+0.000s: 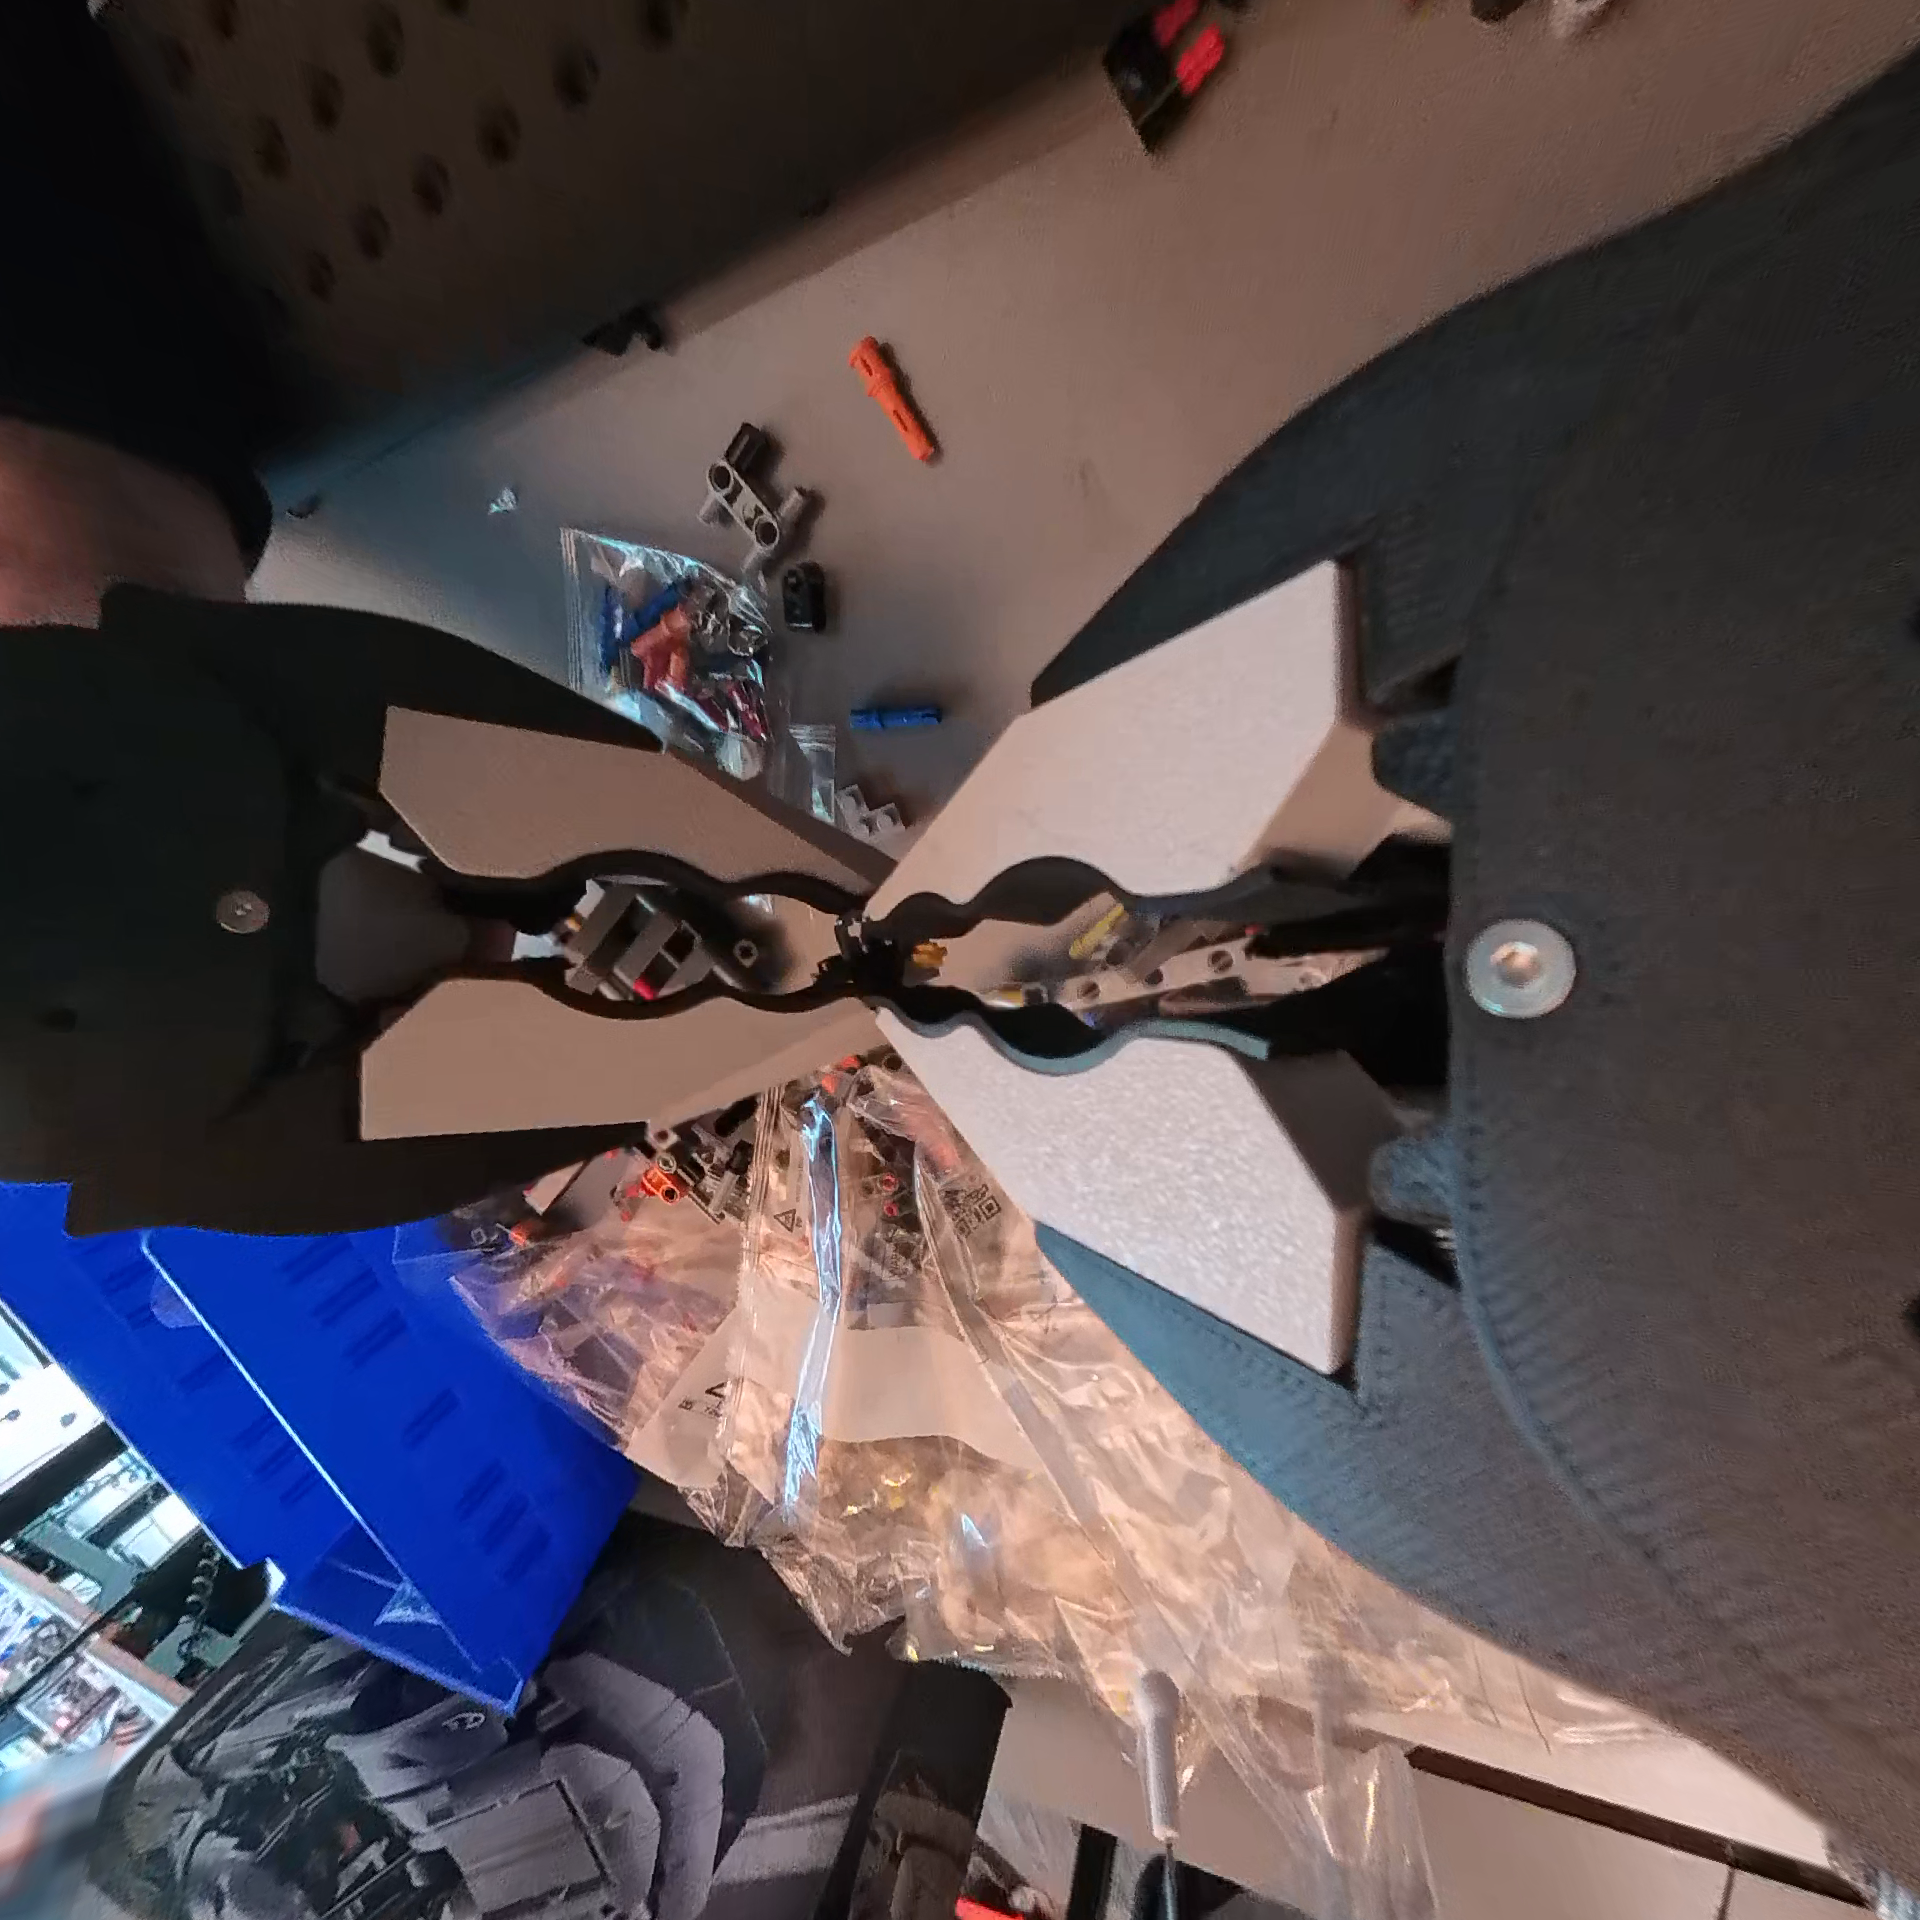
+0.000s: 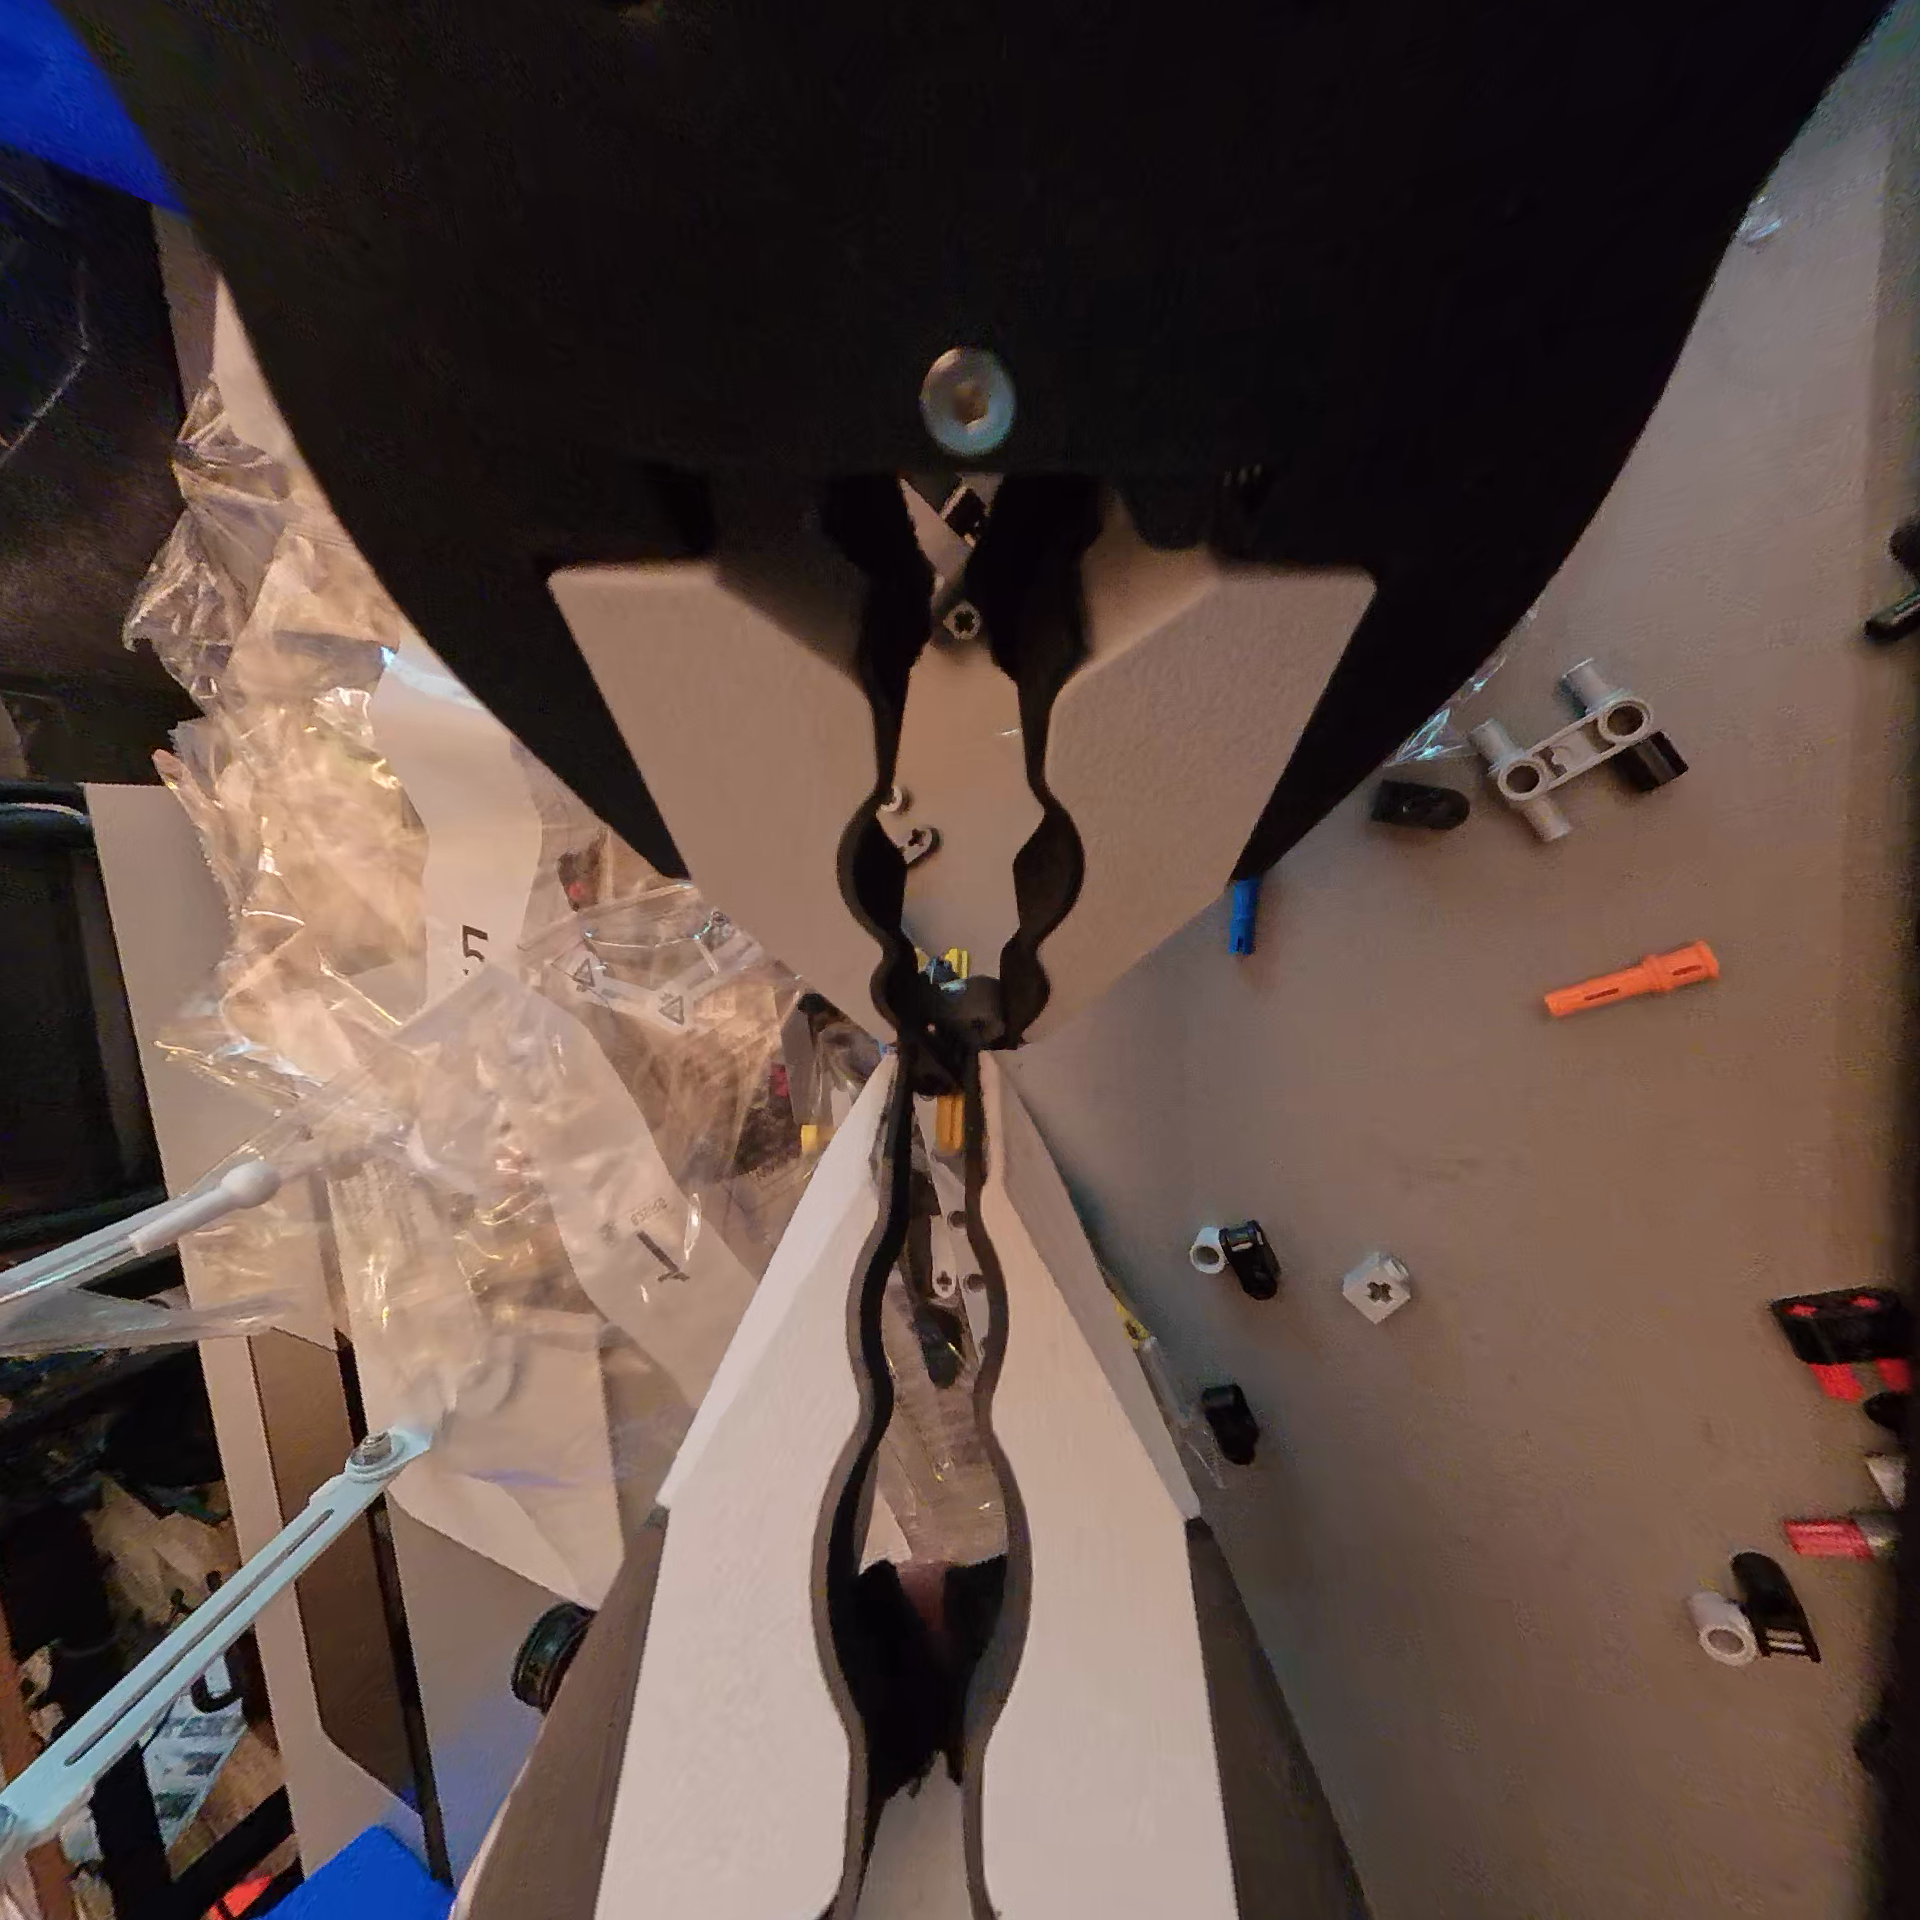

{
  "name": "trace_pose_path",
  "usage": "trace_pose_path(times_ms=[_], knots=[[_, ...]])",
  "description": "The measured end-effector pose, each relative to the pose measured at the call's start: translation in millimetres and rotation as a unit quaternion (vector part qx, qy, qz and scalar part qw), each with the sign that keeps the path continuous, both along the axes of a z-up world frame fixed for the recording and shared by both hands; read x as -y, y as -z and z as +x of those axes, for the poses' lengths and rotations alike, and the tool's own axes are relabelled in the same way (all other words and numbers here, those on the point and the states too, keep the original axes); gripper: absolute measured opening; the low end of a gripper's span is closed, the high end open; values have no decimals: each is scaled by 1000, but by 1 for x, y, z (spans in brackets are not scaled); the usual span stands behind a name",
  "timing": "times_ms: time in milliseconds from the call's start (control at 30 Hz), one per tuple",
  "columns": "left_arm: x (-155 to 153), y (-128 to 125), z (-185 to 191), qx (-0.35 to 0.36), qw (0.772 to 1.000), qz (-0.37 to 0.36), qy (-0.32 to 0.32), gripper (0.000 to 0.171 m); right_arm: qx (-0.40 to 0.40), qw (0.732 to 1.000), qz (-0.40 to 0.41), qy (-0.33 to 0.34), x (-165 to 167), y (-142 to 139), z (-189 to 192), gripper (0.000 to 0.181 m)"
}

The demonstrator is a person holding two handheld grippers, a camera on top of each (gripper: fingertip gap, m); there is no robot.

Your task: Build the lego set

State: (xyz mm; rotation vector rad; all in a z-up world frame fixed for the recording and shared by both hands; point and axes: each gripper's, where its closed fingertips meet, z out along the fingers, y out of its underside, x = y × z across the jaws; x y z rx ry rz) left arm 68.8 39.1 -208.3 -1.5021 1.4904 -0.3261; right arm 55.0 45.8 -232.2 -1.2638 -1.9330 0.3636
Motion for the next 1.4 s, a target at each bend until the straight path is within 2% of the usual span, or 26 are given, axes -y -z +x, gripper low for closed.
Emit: trace_pose_path(times_ms=[200,233,267,300,333,400,500,567,633,833,1033,1200,1400], knots=[[2,-10,0,27,1000,-12,-2,6,-19,1000,-2,0,0,-8,1,13],[1,-15,-2,38,999,-12,-8,7,7,1000,11,12,-6,-1,7,12],[-1,-34,-8,83,996,-8,-15,6,52,998,24,28,-15,16,17,12],[-5,-56,-20,124,992,-7,-27,6,54,998,13,20,-14,22,18,12],[-6,-66,-31,126,991,3,-33,6,15,1000,-7,5,-6,8,11,12],[4,-46,-31,90,995,-36,-9,6,-31,999,-7,-2,3,-17,1,12],[19,-5,-17,-2,996,-78,32,7,-35,999,-22,0,0,-12,4,12],[25,9,-10,-20,994,-100,46,7,-51,997,-58,-4,-2,-13,6,12],[23,23,-12,-37,992,-119,38,8,-66,996,-60,-17,2,-20,6,13],[16,19,-9,-13,992,-119,27,17,-32,998,-33,-36,8,-5,4,13],[10,4,-3,22,996,-85,18,14,-25,999,-13,-27,6,-6,3,13],[6,6,-1,9,998,-55,9,3,-7,1000,5,-21,6,0,1,13],[4,-6,-4,62,996,-69,15,3,-42,998,-30,-19,7,-12,-1,16]])
